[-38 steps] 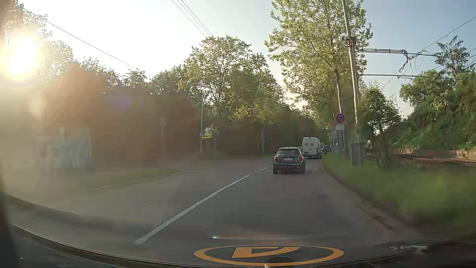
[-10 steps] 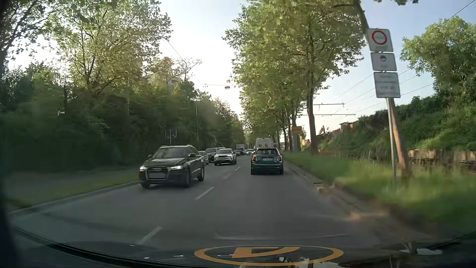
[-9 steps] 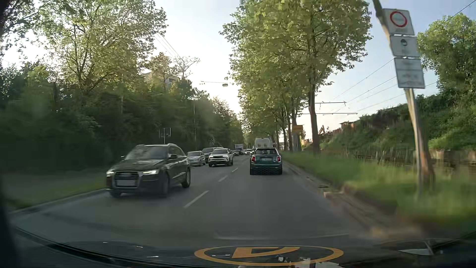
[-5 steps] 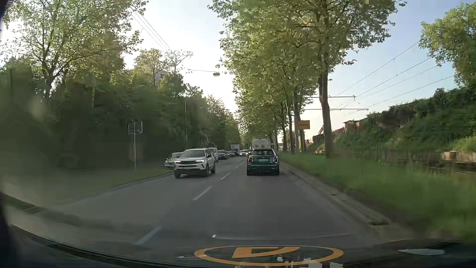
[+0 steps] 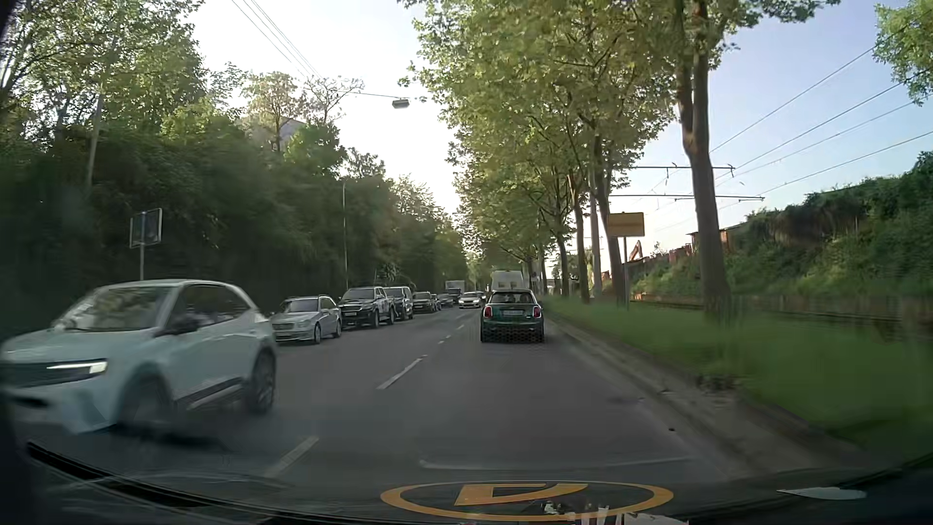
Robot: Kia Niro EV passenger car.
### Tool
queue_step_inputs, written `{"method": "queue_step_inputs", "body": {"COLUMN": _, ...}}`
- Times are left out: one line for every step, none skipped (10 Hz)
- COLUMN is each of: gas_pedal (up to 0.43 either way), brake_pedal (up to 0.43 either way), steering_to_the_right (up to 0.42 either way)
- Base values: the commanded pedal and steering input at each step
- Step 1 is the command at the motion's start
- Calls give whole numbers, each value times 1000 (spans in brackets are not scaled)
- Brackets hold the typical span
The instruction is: Follow the waypoints while adhering to traffic rules and regulations
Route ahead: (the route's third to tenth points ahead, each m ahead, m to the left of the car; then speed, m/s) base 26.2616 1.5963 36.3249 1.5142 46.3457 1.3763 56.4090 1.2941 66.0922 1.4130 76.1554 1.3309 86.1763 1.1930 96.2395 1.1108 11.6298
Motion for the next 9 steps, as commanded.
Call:
{"method": "queue_step_inputs", "body": {"gas_pedal": 98, "brake_pedal": 0, "steering_to_the_right": 1}}
{"method": "queue_step_inputs", "body": {"gas_pedal": 98, "brake_pedal": 0, "steering_to_the_right": 0}}
{"method": "queue_step_inputs", "body": {"gas_pedal": 110, "brake_pedal": 0, "steering_to_the_right": 0}}
{"method": "queue_step_inputs", "body": {"gas_pedal": 110, "brake_pedal": 0, "steering_to_the_right": 0}}
{"method": "queue_step_inputs", "body": {"gas_pedal": 110, "brake_pedal": 0, "steering_to_the_right": 0}}
{"method": "queue_step_inputs", "body": {"gas_pedal": 118, "brake_pedal": 0, "steering_to_the_right": 1}}
{"method": "queue_step_inputs", "body": {"gas_pedal": 138, "brake_pedal": 0, "steering_to_the_right": 0}}
{"method": "queue_step_inputs", "body": {"gas_pedal": 138, "brake_pedal": 0, "steering_to_the_right": 0}}
{"method": "queue_step_inputs", "body": {"gas_pedal": 138, "brake_pedal": 0, "steering_to_the_right": 1}}
